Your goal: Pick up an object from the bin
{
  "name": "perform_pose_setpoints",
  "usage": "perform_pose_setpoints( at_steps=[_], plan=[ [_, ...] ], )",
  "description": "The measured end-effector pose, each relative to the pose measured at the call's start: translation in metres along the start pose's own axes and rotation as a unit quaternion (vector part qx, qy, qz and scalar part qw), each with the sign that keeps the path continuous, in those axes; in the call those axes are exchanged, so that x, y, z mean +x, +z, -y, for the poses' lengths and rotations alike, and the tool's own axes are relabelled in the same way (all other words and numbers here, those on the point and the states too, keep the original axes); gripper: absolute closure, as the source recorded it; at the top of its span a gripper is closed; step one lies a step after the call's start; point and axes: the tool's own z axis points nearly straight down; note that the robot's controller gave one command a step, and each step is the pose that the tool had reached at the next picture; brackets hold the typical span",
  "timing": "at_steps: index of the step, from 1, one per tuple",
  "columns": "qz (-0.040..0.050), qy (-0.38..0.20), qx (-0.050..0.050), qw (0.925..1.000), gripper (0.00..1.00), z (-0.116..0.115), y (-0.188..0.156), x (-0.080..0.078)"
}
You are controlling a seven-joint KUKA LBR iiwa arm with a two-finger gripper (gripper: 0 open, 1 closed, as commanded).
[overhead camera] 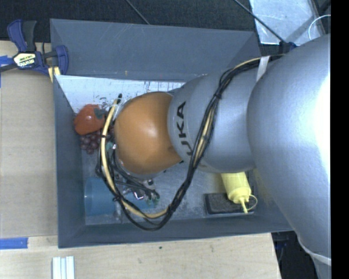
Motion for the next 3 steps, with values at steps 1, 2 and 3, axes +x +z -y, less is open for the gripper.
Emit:
perform_pose_setpoints(
  at_steps=[1, 2, 3],
  plan=[
    [0.0034, -0.024, 0.000, 0.9997, 0.00, -0.004, -0.029, 0.002],
    [-0.0017, -0.109, 0.000, 0.9940, 0.00, 0.001, 0.014, 0.004],
    [0.0075, -0.089, 0.000, 0.9960, 0.00, -0.015, 0.047, -0.005]
  ],
)
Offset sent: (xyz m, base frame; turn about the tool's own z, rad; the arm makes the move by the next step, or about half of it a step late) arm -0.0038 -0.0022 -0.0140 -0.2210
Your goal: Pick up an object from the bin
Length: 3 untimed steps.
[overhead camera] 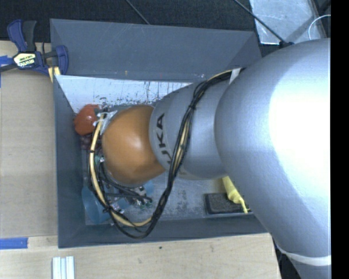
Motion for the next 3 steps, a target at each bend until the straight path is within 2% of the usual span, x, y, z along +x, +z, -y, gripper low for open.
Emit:
perform_pose_setpoints(
  at_steps=[1, 2, 3],
  plan=[
    [-0.0029, -0.043, 0.002, 0.9991, 1.00, -0.001, 0.000, 0.001],
    [-0.0030, -0.043, 0.002, 0.9991, 1.00, -0.001, 0.000, 0.001],
    [-0.0044, -0.042, 0.001, 0.9991, 1.00, -0.002, -0.021, 0.002]
  ],
)
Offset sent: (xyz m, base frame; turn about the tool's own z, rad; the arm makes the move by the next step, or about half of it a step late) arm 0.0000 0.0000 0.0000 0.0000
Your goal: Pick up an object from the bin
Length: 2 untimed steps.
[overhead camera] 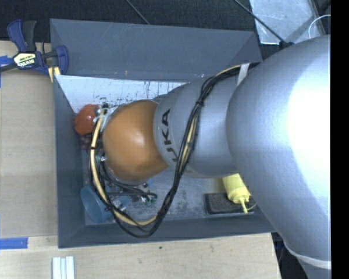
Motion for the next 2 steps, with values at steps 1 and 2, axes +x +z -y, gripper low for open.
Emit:
perform_pose_setpoints(
  at_steps=[1, 2],
  plan=[
    [0.0003, 0.001, 0.000, 1.0000, 1.00, 0.000, -0.019, 0.000],
    [-0.0012, 0.001, 0.000, 1.0000, 1.00, 0.000, -0.055, 0.000]
  ],
)
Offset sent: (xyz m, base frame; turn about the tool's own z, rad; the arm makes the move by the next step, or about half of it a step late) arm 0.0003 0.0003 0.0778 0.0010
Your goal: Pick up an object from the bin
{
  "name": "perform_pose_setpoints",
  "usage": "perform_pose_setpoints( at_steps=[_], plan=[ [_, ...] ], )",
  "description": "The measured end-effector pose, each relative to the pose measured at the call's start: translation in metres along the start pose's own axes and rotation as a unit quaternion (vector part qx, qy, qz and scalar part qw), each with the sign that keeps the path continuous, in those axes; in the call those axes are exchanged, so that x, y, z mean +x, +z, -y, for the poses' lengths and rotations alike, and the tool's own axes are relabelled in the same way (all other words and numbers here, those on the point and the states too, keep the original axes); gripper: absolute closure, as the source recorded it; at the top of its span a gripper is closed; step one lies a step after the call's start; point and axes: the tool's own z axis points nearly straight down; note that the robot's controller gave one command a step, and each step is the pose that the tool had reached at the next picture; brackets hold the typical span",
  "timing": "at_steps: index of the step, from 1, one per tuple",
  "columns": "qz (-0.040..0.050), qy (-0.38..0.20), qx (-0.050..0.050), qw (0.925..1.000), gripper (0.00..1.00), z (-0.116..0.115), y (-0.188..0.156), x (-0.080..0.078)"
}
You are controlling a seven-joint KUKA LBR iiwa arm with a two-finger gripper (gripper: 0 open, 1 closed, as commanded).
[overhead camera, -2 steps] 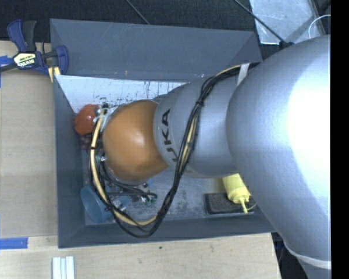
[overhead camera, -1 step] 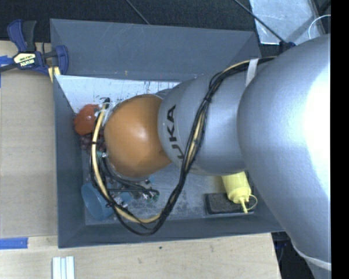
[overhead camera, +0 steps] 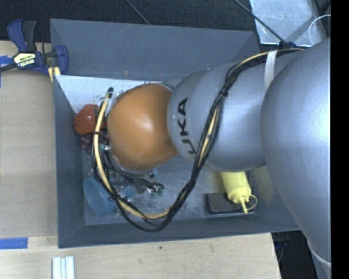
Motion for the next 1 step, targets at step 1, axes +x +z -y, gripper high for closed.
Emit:
perform_pose_setpoints(
  at_steps=[1],
  plan=[
    [0.0007, 0.001, 0.000, 1.0000, 1.00, 0.0002, -0.0333, -0.0005]
  ],
)
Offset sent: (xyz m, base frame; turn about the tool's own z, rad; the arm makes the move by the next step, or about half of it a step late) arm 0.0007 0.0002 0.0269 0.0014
